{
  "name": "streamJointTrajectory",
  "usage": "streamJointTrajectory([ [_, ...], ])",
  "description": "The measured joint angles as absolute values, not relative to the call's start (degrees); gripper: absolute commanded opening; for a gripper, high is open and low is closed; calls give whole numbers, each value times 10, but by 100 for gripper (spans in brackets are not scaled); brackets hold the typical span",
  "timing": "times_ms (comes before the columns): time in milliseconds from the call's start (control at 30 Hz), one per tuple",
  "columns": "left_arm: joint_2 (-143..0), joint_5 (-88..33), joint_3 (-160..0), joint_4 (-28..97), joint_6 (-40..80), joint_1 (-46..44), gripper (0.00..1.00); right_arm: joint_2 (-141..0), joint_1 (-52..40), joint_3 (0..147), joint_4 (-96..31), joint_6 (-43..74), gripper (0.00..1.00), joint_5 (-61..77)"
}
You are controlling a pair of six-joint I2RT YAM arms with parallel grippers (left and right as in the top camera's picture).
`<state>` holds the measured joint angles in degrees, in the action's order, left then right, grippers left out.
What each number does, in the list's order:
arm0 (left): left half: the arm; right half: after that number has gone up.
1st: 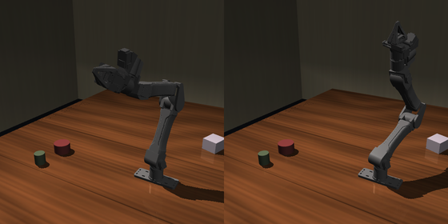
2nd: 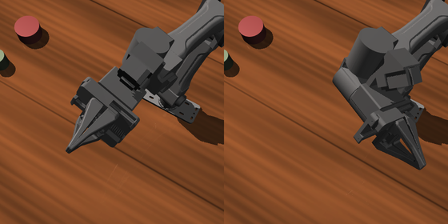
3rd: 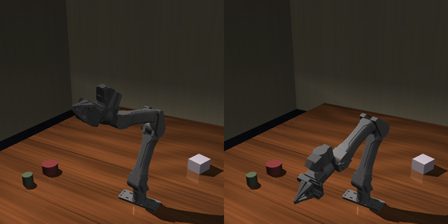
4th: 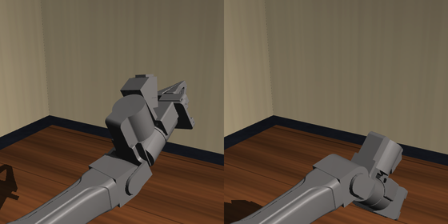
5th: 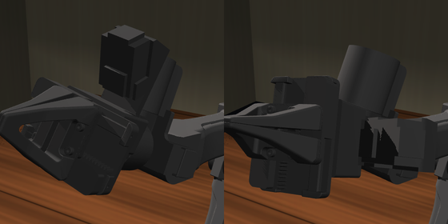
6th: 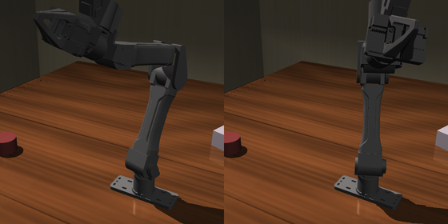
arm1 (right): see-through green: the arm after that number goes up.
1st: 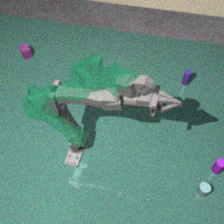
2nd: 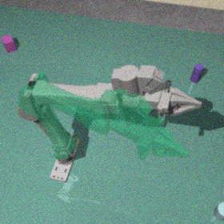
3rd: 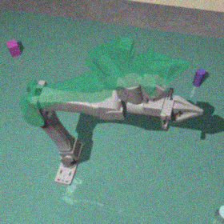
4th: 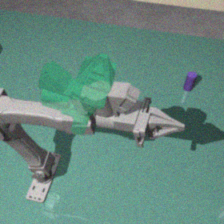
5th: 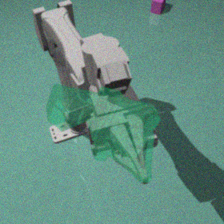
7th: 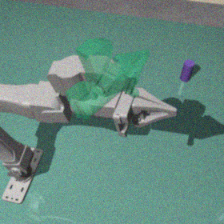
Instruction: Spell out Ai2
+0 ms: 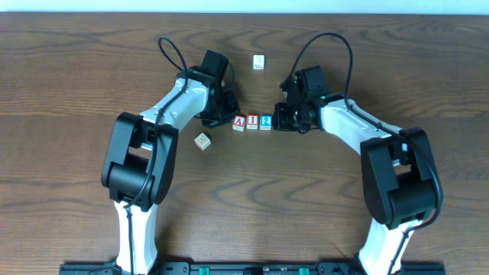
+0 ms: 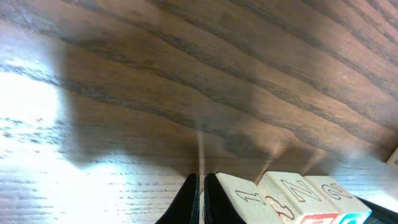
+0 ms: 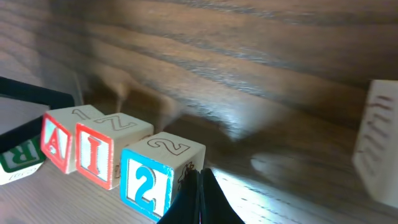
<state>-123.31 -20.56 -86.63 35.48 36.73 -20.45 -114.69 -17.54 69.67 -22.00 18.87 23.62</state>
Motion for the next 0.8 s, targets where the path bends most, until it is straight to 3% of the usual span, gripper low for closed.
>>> streamJointTrajectory([
  [800,-1233,-156,-866,362,390,-216,6,-1147,-179,704,-247,191,1,211],
])
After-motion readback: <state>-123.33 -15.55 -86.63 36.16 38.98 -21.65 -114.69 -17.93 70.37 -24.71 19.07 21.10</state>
